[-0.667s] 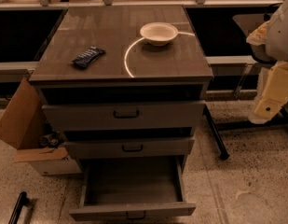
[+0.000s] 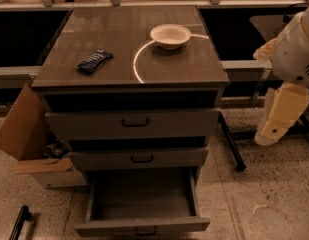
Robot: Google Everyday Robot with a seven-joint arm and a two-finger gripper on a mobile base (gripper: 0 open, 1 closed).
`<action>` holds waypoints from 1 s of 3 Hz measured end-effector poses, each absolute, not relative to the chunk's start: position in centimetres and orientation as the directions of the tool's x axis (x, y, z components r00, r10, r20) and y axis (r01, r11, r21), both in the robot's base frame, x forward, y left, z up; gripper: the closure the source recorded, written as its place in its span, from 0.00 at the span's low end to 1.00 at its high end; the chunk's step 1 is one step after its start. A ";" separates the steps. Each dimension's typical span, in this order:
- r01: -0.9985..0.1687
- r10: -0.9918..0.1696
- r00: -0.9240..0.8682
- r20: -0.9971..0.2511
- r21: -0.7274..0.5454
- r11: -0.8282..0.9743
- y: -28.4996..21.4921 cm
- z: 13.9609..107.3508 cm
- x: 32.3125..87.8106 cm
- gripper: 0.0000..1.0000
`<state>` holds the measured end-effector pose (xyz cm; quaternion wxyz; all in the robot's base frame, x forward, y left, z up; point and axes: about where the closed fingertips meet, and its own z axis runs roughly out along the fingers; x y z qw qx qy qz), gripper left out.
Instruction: Close bottom drawer
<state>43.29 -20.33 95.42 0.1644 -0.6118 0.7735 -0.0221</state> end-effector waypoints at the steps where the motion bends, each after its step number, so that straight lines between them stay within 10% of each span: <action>1: -0.958 -0.943 -0.144 -0.301 -0.198 0.210 -16.7 90.4 41.9 0.00; 3: -0.972 -0.907 -0.146 -0.396 -0.114 0.207 -12.1 83.5 39.5 0.00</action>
Offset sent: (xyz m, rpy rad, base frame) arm -0.0585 0.1318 -0.1920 0.3388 0.1531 0.1152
